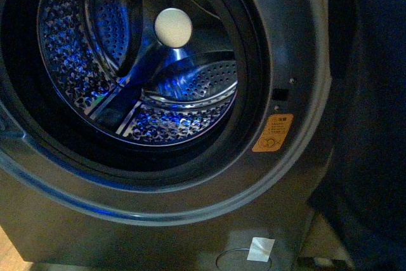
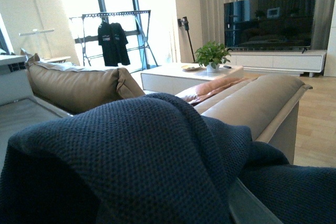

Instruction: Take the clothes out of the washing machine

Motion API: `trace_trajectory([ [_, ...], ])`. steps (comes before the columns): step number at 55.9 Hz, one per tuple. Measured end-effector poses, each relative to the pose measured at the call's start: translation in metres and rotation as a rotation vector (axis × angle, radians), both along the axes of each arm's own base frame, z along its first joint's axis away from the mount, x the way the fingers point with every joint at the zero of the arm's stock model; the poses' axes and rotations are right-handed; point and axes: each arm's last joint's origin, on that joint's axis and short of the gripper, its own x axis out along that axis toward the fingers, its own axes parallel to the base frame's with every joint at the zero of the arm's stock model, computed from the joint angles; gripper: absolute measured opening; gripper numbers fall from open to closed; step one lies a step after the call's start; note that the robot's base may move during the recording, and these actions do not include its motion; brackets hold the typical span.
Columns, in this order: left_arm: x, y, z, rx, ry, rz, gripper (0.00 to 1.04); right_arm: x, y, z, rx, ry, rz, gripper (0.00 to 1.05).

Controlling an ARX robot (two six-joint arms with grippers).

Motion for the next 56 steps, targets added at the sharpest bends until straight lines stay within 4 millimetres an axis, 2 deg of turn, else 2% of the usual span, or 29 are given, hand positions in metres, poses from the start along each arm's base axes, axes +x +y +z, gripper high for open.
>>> trace_trajectory([
  [13,-0.006,0.004,0.010,-0.019,-0.027,-0.004,0.05,0.000,0.000,0.000,0.011,-0.009,0.008,0.97],
  [21,-0.004,0.003,0.009,-0.015,-0.024,-0.004,0.05,-0.003,0.000,0.028,0.236,-0.248,0.278,0.97],
  [26,-0.004,0.002,0.009,-0.015,-0.022,-0.004,0.05,0.000,-0.001,0.034,0.375,-0.258,0.329,0.97],
  [42,-0.004,0.002,0.009,-0.015,-0.023,-0.004,0.05,0.001,0.005,0.084,0.389,-0.341,0.479,0.97],
  [48,-0.004,0.002,0.009,-0.015,-0.023,-0.004,0.05,0.013,0.012,0.096,0.397,-0.342,0.554,0.97],
  [56,-0.004,0.002,0.009,-0.015,-0.023,-0.004,0.05,0.034,0.023,0.098,0.417,-0.295,0.621,0.97],
])
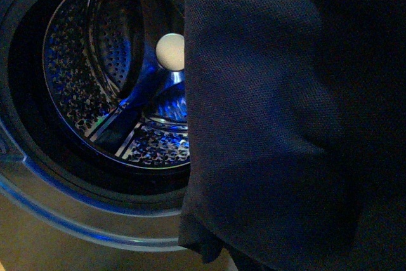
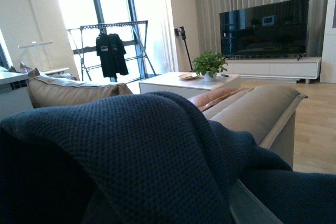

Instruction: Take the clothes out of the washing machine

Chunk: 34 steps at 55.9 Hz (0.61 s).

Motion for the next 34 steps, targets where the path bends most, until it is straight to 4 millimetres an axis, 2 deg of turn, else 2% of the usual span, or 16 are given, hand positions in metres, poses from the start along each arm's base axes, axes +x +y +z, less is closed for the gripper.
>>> trace_trajectory([
  [17,0.000,0.000,0.000,0.000,0.000,0.000,0.05,0.025,0.022,0.006,0.008,0.009,0.059,0.97],
  [34,0.000,0.000,0.000,0.000,0.000,0.000,0.05,0.053,0.040,0.011,-0.048,-0.044,0.003,0.97],
])
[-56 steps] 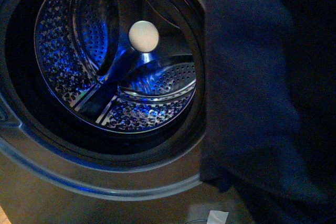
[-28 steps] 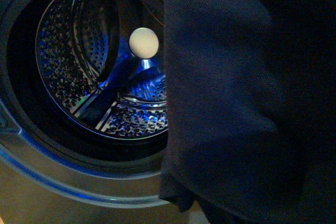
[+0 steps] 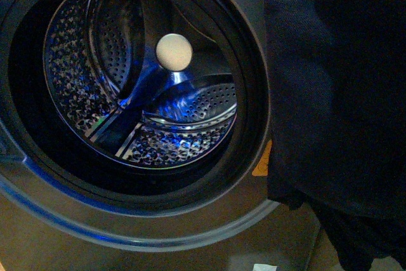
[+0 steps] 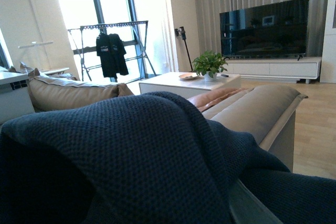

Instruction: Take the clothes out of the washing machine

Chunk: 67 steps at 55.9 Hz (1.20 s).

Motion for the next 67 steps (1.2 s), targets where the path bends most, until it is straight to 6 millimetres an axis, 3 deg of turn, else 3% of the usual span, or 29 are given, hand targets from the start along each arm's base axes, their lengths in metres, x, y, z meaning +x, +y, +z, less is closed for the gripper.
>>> trace_trajectory([
  [32,0.000,0.000,0.000,0.000,0.000,0.000,0.05,0.040,0.031,0.026,-0.102,-0.090,-0.244,0.97],
  [50,0.000,0.000,0.000,0.000,0.000,0.002,0.05,0.060,0.058,0.028,-0.180,-0.061,-0.255,0.97],
  [67,0.000,0.000,0.000,0.000,0.000,0.004,0.05,0.076,0.066,0.026,-0.206,-0.031,-0.319,0.97],
])
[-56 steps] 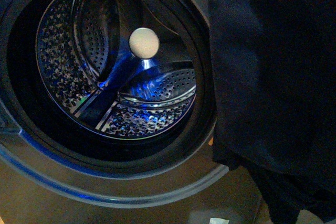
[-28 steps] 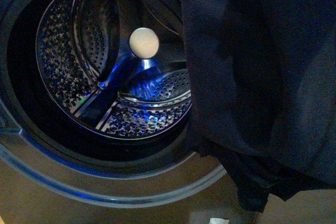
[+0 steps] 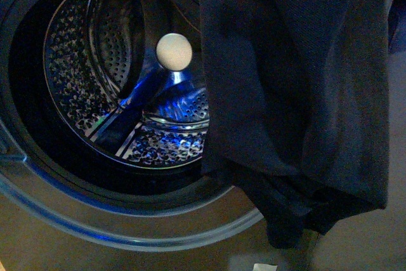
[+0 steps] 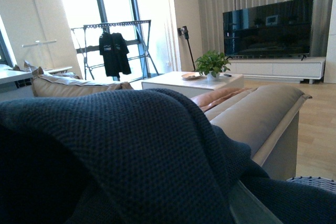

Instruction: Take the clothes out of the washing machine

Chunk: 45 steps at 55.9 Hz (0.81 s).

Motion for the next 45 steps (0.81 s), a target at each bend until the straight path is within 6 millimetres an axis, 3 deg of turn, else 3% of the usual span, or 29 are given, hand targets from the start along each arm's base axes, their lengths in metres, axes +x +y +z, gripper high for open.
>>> trace_trajectory([
  [3,0.000,0.000,0.000,0.000,0.000,0.000,0.05,0.002,-0.001,-0.001,0.003,0.004,-0.019,0.96],
  [23,0.000,0.000,0.000,-0.001,0.001,-0.001,0.06,-0.003,-0.013,0.002,0.025,-0.025,-0.070,0.49],
  [34,0.000,0.000,0.000,0.000,0.000,-0.001,0.33,-0.017,-0.028,0.016,0.064,-0.086,-0.092,0.23],
  [38,0.000,0.000,0.000,0.000,-0.001,-0.003,0.49,-0.027,-0.040,0.028,0.092,-0.133,-0.109,0.08],
  [45,0.000,0.000,0.001,-0.001,-0.002,-0.003,0.73,-0.043,-0.062,0.048,0.122,-0.205,-0.141,0.05],
])
